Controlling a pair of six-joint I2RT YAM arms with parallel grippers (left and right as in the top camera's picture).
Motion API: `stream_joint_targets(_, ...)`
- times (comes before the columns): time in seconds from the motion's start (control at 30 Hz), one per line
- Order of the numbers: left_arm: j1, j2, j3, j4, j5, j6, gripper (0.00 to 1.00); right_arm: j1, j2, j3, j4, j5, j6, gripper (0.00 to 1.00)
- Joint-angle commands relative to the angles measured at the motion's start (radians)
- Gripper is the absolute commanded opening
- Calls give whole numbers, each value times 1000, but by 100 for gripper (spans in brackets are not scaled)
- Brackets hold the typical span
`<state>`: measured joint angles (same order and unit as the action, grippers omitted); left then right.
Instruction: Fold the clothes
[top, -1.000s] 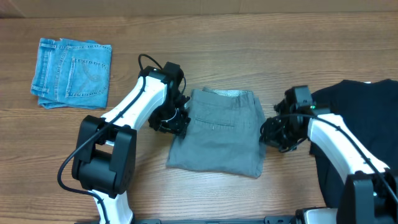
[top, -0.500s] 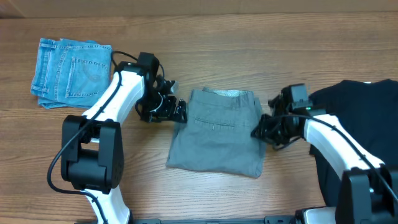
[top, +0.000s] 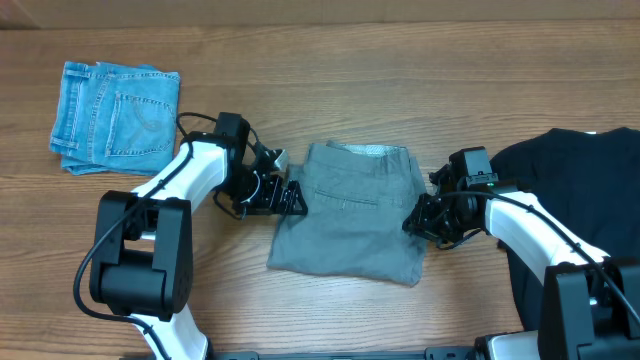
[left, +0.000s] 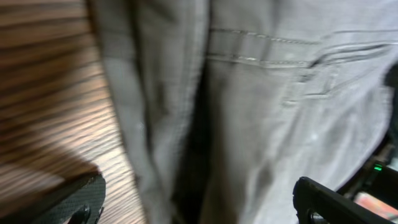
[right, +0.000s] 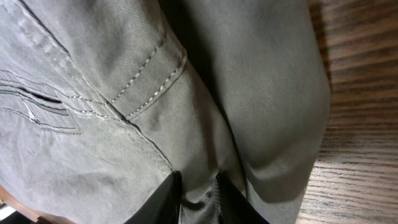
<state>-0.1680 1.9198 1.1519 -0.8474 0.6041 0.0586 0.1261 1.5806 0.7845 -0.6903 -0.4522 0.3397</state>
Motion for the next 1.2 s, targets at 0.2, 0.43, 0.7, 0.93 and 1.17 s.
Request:
stream_joint_targets(0.2, -20, 206, -82, 10, 160, 45, 83, 5, 0, -13, 5, 17, 2, 22)
stream_joint_targets(0.43, -29, 206, -74, 24, 273, 38, 71, 5, 0, -13, 5, 16, 2, 22)
stream_joint_targets(0.7, -29, 206, -74, 119, 280, -113, 33, 5, 0, -13, -3, 16, 2, 18)
stream_joint_targets(0.93, -32, 206, -74, 217, 280, -264, 83, 5, 0, -13, -3, 16, 1, 18)
stream_joint_targets(1.17, -85, 206, -74, 274, 227, -328, 45, 5, 0, -13, -3, 16, 1, 18)
